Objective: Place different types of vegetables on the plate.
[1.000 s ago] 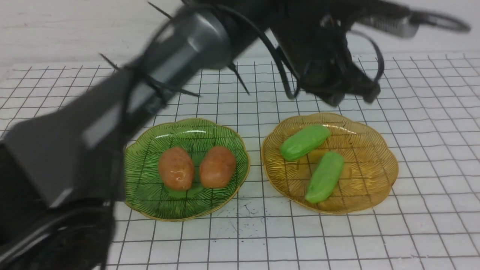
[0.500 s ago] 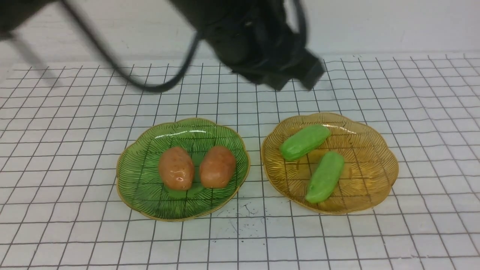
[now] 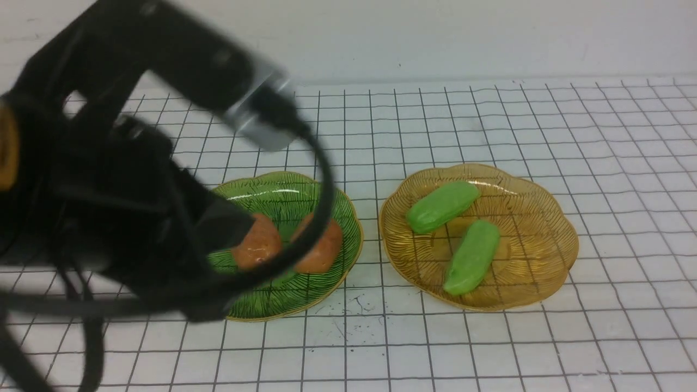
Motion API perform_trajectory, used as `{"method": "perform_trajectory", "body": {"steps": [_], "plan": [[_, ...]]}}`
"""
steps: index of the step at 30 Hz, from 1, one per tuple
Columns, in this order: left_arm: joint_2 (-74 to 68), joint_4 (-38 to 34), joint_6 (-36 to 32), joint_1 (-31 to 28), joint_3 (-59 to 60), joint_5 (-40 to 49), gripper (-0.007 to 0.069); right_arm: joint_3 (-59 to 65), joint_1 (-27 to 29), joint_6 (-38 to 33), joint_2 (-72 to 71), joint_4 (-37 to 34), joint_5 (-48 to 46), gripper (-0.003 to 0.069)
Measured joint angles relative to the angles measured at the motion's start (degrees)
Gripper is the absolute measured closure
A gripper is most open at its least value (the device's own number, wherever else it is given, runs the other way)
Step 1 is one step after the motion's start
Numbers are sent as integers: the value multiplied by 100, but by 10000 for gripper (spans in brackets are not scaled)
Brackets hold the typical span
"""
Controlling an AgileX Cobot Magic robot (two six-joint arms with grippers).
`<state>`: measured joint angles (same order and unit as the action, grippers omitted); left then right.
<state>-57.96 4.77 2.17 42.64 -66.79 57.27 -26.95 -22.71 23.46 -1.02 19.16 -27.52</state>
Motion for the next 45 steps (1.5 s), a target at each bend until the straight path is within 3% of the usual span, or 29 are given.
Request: {"method": "perform_trajectory", "body": {"steps": [10, 17, 28, 35, 41, 45], "plan": [[1495, 1769, 2035, 0, 1818, -1312, 632, 0, 0, 0, 0, 0, 0, 674], [2088, 2027, 2726, 0, 1995, -1231, 632, 0, 0, 0, 0, 0, 0, 674], [2225, 2069, 2768, 0, 1995, -1163, 632, 0, 0, 0, 0, 0, 2, 674], [2592, 1719, 2538, 0, 1995, -734, 632, 0, 0, 0, 0, 0, 2, 674], [3288, 1325, 1867, -34, 2116, -681, 632, 0, 0, 0, 0, 0, 2, 674], [3966, 991, 1393, -374, 2679, -850, 632, 0, 0, 0, 0, 0, 2, 674]]}}
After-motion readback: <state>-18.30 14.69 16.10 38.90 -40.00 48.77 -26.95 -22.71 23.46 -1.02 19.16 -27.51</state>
